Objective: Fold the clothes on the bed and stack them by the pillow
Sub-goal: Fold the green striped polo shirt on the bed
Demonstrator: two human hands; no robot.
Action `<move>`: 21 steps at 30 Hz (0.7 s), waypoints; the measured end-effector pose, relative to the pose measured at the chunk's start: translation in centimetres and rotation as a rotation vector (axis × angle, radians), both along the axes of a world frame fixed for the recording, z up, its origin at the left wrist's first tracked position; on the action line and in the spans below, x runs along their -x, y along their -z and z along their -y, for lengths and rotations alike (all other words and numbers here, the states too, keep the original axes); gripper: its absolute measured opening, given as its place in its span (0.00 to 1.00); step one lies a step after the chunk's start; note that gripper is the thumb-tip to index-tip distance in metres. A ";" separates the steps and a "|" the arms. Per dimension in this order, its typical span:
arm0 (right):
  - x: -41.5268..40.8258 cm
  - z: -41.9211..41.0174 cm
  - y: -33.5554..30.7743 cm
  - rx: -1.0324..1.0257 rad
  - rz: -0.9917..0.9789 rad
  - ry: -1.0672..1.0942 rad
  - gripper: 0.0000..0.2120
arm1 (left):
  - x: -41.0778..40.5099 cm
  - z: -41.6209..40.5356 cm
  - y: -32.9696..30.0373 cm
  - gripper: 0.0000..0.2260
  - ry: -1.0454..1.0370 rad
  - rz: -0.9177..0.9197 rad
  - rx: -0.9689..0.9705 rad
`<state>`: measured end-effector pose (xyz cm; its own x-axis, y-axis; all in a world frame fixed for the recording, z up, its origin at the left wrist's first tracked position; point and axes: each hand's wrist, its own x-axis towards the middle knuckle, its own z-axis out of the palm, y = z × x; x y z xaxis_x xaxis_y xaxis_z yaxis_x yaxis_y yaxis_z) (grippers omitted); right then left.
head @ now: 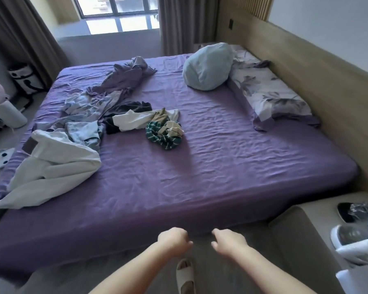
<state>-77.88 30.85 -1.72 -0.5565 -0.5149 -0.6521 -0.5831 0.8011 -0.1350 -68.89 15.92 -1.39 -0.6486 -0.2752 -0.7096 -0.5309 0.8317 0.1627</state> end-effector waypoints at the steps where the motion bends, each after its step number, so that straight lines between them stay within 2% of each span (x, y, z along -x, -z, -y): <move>1: 1.0 0.6 -0.1 0.003 -0.011 -0.005 0.18 | 1.0 0.5 0.0 0.17 0.004 -0.010 -0.007; 9: 8.5 7.0 -0.3 0.060 -0.032 0.009 0.18 | 8.4 5.3 0.6 0.17 -0.048 -0.031 -0.049; 21: 20.2 18.3 1.8 0.050 0.075 -0.122 0.19 | 17.1 15.0 1.9 0.16 -0.319 0.037 -0.072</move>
<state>-98.08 12.50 -3.51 -0.4385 -0.6083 -0.6616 -0.6623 0.7163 -0.2197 -86.04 0.87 -3.24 -0.5107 -0.4087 -0.7564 -0.7698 0.6092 0.1906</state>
